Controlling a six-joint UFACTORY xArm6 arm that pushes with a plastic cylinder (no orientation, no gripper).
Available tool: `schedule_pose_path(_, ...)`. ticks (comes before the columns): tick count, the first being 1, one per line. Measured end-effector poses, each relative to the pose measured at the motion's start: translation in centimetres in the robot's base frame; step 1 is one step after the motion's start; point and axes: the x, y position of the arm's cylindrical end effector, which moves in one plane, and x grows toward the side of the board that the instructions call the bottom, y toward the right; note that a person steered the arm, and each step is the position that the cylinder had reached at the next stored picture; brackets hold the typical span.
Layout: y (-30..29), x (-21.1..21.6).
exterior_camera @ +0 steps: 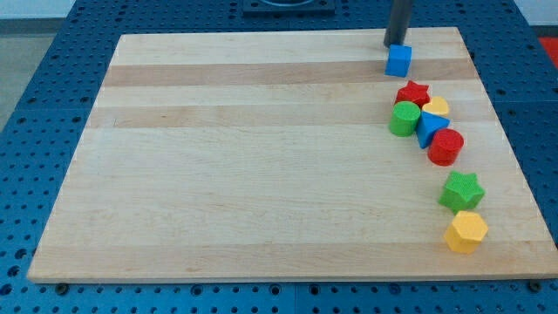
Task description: Move blue cube diagonally right to red star
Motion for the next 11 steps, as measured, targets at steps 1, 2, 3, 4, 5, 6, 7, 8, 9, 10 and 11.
schedule_pose_path(1, 3.3, 0.3)
schedule_pose_path(2, 4.7, 0.8)
schedule_pose_path(3, 2.6, -3.6)
schedule_pose_path(4, -3.2, -3.2)
schedule_pose_path(5, -5.2, -0.4)
schedule_pose_path(6, -3.7, 1.2)
schedule_pose_path(7, -0.7, 3.1)
schedule_pose_path(8, 2.2, 5.0)
schedule_pose_path(9, 5.2, 7.0)
schedule_pose_path(10, 6.7, 8.6)
schedule_pose_path(11, 6.7, 9.0)
